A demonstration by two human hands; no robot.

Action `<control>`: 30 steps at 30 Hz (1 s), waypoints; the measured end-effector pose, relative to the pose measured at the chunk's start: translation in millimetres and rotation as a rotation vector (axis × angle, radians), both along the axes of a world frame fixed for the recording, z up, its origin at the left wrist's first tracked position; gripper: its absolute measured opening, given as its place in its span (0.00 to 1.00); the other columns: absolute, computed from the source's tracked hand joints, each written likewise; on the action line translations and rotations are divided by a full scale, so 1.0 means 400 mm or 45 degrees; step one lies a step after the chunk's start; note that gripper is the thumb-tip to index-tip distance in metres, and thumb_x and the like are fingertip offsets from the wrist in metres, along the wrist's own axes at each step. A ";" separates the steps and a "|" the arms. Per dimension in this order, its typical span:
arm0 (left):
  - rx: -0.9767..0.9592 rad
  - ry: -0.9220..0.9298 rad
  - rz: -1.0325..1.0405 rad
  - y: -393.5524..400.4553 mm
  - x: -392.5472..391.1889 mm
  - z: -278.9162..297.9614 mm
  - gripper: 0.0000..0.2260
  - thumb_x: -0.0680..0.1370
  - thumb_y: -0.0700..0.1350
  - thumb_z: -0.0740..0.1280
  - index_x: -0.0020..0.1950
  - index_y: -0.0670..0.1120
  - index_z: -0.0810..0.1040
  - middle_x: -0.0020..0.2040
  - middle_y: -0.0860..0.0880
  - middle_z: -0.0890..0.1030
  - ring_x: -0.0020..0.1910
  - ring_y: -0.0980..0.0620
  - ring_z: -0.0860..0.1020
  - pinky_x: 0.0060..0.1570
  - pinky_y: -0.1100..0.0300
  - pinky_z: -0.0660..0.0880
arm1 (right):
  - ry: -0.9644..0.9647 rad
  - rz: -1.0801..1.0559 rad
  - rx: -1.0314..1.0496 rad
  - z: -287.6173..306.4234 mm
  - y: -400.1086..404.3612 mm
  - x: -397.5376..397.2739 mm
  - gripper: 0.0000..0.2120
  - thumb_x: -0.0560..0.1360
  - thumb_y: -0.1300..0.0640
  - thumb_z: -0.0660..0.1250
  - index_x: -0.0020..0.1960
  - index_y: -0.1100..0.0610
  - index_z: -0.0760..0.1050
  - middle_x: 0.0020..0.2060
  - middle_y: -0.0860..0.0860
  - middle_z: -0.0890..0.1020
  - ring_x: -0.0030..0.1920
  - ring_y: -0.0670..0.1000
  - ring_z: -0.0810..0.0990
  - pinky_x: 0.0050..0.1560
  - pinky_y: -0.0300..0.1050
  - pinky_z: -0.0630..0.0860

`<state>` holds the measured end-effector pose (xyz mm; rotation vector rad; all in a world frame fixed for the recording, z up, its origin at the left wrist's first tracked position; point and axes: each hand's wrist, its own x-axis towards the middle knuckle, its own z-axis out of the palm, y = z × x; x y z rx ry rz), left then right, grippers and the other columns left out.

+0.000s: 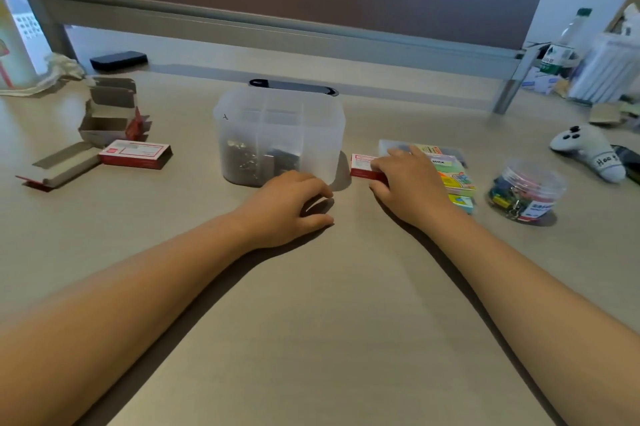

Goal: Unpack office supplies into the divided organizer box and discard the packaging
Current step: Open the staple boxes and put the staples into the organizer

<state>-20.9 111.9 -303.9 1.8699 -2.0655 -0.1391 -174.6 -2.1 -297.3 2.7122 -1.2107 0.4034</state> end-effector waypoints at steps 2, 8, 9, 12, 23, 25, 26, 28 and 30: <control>0.000 0.025 0.009 0.002 -0.001 0.000 0.18 0.74 0.53 0.64 0.60 0.46 0.72 0.56 0.47 0.76 0.56 0.50 0.71 0.54 0.60 0.66 | -0.070 0.085 0.023 0.003 0.019 -0.009 0.13 0.75 0.53 0.61 0.56 0.58 0.75 0.53 0.56 0.79 0.54 0.54 0.73 0.57 0.47 0.68; -0.038 0.132 0.045 0.010 -0.001 0.001 0.17 0.72 0.51 0.66 0.59 0.46 0.72 0.55 0.48 0.76 0.50 0.55 0.68 0.46 0.66 0.62 | -0.085 0.078 0.177 0.012 0.047 -0.015 0.20 0.74 0.49 0.62 0.62 0.57 0.69 0.61 0.55 0.75 0.58 0.54 0.72 0.55 0.46 0.71; -0.046 0.161 0.052 0.012 -0.001 0.002 0.18 0.72 0.51 0.67 0.59 0.45 0.72 0.55 0.48 0.76 0.49 0.56 0.68 0.46 0.67 0.63 | -0.079 0.084 0.191 0.012 0.048 -0.015 0.19 0.74 0.49 0.62 0.62 0.57 0.69 0.60 0.55 0.76 0.58 0.54 0.72 0.54 0.46 0.71; -0.073 0.278 0.090 0.020 -0.003 0.008 0.19 0.72 0.49 0.67 0.61 0.45 0.71 0.59 0.47 0.75 0.54 0.54 0.72 0.51 0.67 0.66 | -0.156 0.132 0.269 0.011 0.059 -0.021 0.18 0.73 0.50 0.64 0.60 0.56 0.70 0.59 0.54 0.76 0.56 0.52 0.72 0.50 0.43 0.71; -0.071 0.526 0.037 0.067 -0.001 0.037 0.19 0.70 0.46 0.70 0.59 0.47 0.72 0.56 0.50 0.78 0.49 0.57 0.73 0.44 0.70 0.72 | -0.696 0.444 0.494 0.017 0.177 -0.010 0.21 0.66 0.56 0.72 0.56 0.57 0.70 0.51 0.50 0.76 0.44 0.41 0.72 0.42 0.21 0.70; -0.132 0.538 0.071 0.076 0.009 0.038 0.19 0.70 0.46 0.70 0.59 0.47 0.72 0.56 0.51 0.78 0.50 0.58 0.73 0.42 0.72 0.72 | -0.809 0.383 0.492 0.010 0.177 -0.003 0.21 0.66 0.55 0.72 0.54 0.54 0.67 0.50 0.48 0.74 0.46 0.43 0.72 0.42 0.20 0.70; -0.156 0.558 0.089 0.080 0.014 0.038 0.18 0.70 0.46 0.70 0.58 0.47 0.72 0.56 0.52 0.78 0.50 0.59 0.73 0.41 0.74 0.72 | -0.867 0.352 0.520 0.008 0.175 -0.001 0.20 0.66 0.55 0.72 0.52 0.53 0.65 0.48 0.46 0.73 0.48 0.44 0.72 0.42 0.21 0.71; -0.172 0.622 0.121 0.087 0.024 0.038 0.19 0.70 0.45 0.70 0.58 0.46 0.72 0.52 0.54 0.77 0.49 0.59 0.73 0.40 0.77 0.72 | -0.957 0.302 0.593 0.003 0.171 -0.002 0.18 0.67 0.54 0.72 0.48 0.52 0.64 0.47 0.45 0.74 0.49 0.47 0.74 0.41 0.28 0.75; -0.172 0.701 0.133 0.093 0.033 0.037 0.18 0.70 0.44 0.70 0.58 0.47 0.72 0.51 0.55 0.75 0.50 0.58 0.74 0.41 0.76 0.72 | -1.013 0.302 0.660 0.000 0.169 -0.003 0.15 0.67 0.55 0.71 0.44 0.50 0.64 0.47 0.47 0.75 0.50 0.50 0.76 0.43 0.33 0.76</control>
